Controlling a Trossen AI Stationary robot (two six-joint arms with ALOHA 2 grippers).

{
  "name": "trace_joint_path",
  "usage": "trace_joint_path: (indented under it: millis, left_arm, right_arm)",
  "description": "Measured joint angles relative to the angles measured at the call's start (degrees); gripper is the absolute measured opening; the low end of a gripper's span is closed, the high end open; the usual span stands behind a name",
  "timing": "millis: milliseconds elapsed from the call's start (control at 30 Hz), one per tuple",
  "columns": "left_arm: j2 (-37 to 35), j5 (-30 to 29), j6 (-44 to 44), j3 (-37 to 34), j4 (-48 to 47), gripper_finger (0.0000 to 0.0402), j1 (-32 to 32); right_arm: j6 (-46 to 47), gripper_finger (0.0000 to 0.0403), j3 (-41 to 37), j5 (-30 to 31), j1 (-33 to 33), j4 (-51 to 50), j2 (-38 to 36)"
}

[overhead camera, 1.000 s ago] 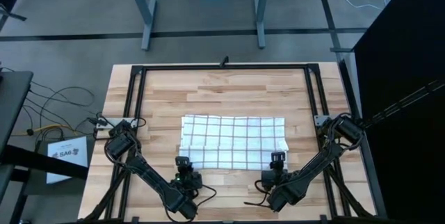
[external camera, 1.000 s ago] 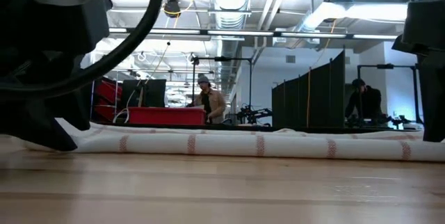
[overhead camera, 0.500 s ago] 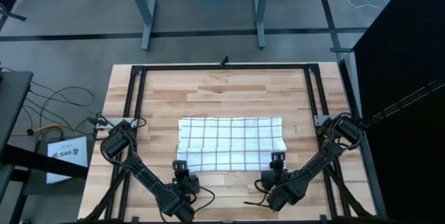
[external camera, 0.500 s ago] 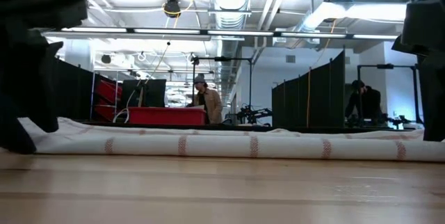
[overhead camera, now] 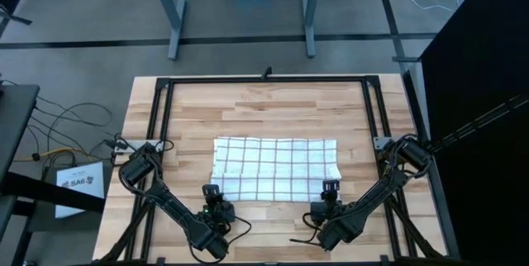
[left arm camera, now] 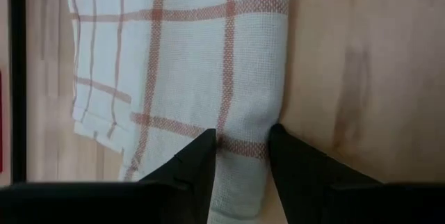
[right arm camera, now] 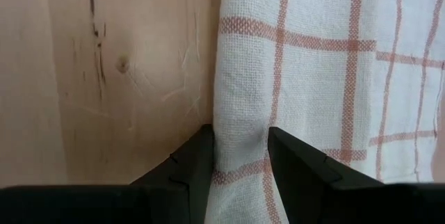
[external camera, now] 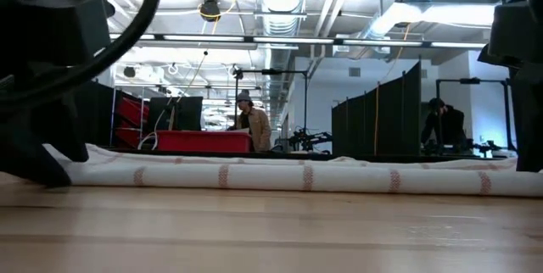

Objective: Roll towel
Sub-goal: Fold the white towel

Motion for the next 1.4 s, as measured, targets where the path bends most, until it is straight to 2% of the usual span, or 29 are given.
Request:
trace_joint_path:
  millis: [67, 167, 233, 300, 433, 567, 800, 1100, 1400]
  left_arm:
    - [0.0, 0.1, 0.3, 0.0, 0.2, 0.0103, 0.0]
    - [0.1, 0.6, 0.5, 0.0, 0.4, 0.0059, 0.0]
    - [0.1, 0.9, 0.7, 0.0, 0.5, 0.0021, 0.1]
    - [0.1, 0.9, 0.7, 0.0, 0.5, 0.0007, 0.1]
    - [0.1, 0.8, 0.8, 0.0, 0.5, 0.0001, 0.1]
    - [0.3, 1.3, 0.1, 1.1, -0.3, 0.0001, -0.2]
    - [0.5, 5.6, -0.9, 5.1, 0.9, 0.0000, -1.5]
    - [0.5, 11.0, -3.1, 9.2, 2.0, 0.0000, -4.3]
    - [0.4, 11.0, -5.1, 13.4, 0.0, 0.0000, -6.8]
  right_arm:
    - [0.0, 0.0124, 0.0, 0.0, 0.0, 0.0, 0.0]
    - [0.3, 0.0110, 0.0, 0.0, 0.0, 0.2, 0.0]
    - [0.8, 0.0093, 0.0, -0.2, 0.0, 0.4, 0.0]
    - [0.9, 0.0065, 0.0, -0.6, 0.0, 0.3, 0.1]
    - [0.9, 0.0009, -0.2, -1.7, 0.0, -0.6, 0.2]
    - [2.3, 0.0002, -0.2, -2.3, 0.3, -0.2, 0.2]
    - [4.9, 0.0001, 0.6, -3.8, 2.7, 2.1, 0.1]
    - [8.5, 0.0000, 6.1, -7.6, 7.3, 3.7, 0.1]
    - [9.9, 0.0000, 11.3, -7.4, 9.6, 3.1, 0.1]
